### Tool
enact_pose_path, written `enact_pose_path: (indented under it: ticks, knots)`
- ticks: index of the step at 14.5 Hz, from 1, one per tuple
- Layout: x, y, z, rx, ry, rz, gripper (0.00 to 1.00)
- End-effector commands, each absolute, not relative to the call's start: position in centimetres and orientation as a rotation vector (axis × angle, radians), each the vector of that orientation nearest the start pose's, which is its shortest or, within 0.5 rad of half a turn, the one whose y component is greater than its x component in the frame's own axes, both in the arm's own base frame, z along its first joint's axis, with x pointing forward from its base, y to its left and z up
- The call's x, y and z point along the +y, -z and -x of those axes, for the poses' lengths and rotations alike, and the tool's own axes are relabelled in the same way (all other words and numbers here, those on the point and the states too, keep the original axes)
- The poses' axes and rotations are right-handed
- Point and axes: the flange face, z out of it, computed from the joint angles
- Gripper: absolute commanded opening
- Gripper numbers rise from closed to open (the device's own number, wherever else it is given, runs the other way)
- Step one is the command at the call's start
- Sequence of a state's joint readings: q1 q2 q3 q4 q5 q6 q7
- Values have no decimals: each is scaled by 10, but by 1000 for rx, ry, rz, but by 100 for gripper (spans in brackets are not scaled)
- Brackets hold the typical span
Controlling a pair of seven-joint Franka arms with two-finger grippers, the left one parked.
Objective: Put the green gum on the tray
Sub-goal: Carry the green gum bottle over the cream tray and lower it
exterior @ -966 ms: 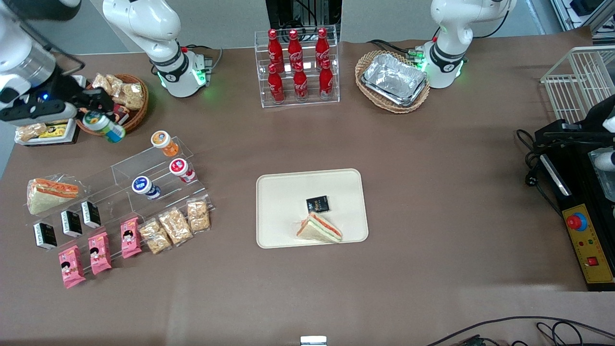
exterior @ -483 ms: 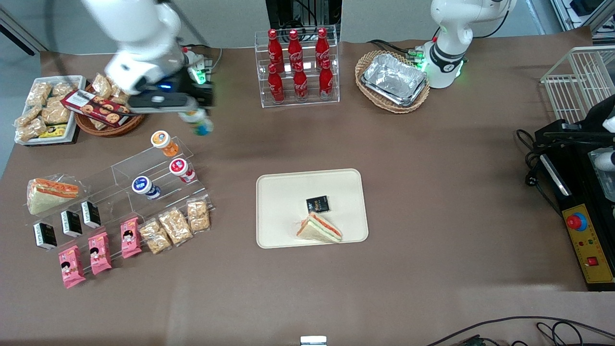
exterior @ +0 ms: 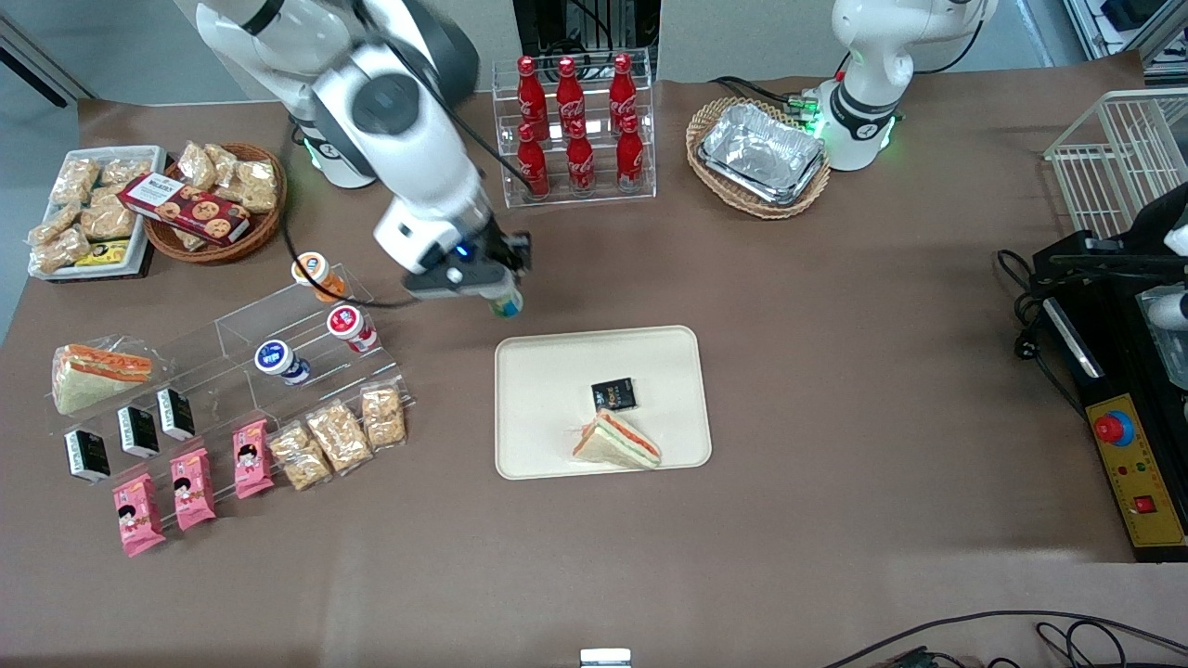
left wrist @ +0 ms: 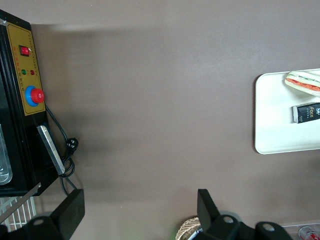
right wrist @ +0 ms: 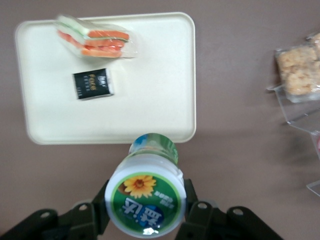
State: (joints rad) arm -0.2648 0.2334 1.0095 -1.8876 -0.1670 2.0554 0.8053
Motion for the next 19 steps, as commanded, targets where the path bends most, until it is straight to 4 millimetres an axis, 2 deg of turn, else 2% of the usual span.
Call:
enact_pose_path:
  ticks: [1,3,5,8,10,12,13,14,19]
  knots:
    - [431,-341,-468,39,8,3101,29]
    - [445,-298,-469,20,9,3131,29]
    - [443,-268,-478,38,48,3134,29]
    - [429,-242,-489,75,45,3156,29]
    - [420,-232,-498,103,53,3143,29]
    - [421,-224,-497,104,38,3133,31]
    - [421,-223,-498,107,37,3131,57]
    - [419,-224,-499,120,32,3131,99]
    - [416,-231,-502,130,40,3131,100]
